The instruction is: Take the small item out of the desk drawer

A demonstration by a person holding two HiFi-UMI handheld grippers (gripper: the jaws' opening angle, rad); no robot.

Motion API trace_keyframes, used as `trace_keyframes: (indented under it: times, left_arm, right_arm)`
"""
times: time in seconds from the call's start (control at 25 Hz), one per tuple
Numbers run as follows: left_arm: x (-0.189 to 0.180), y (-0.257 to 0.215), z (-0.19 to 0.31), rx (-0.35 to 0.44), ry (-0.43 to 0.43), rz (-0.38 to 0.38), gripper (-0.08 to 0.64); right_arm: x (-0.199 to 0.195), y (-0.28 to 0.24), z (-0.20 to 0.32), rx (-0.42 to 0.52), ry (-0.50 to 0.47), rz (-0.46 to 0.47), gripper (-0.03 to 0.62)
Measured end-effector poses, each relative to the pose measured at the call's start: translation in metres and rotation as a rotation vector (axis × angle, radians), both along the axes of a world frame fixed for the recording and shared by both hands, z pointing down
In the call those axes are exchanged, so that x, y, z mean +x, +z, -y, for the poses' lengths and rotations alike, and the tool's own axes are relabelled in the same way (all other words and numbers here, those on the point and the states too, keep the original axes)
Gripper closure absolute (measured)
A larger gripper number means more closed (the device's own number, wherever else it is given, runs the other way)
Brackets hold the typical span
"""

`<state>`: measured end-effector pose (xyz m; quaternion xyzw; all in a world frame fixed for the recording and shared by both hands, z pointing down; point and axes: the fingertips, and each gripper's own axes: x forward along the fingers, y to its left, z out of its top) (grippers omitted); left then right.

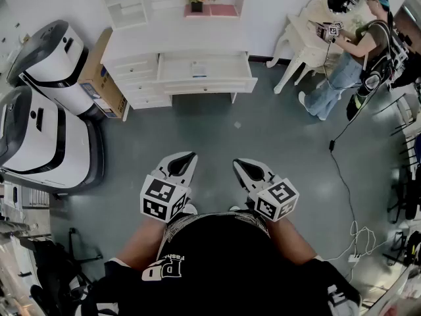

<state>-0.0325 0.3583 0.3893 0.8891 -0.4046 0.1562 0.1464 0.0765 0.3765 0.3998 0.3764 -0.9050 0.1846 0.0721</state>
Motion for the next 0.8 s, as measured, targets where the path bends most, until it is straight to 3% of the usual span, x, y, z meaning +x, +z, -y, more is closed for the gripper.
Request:
trace_keyframes:
  times: [0.4, 0.6, 0.8]
  left_arm:
    - [-0.007, -0.002, -0.002, 0.000, 0.002, -0.010, 0.545]
    - [-0.012, 0.003, -0.005, -0.009, 0.003, -0.010, 0.545]
    - [-0.016, 0.003, -0.006, -0.069, 0.005, -0.099, 0.545]
  right_arm:
    - [-0.010, -0.002, -0.003, 0.004, -0.021, -0.012, 0.586]
    - [-0.019, -0.005, -0.006, 0.026, -0.023, 0.034, 0.584]
    - [-0.027, -0.008, -0.005, 0.068, -0.008, 0.014, 0.584]
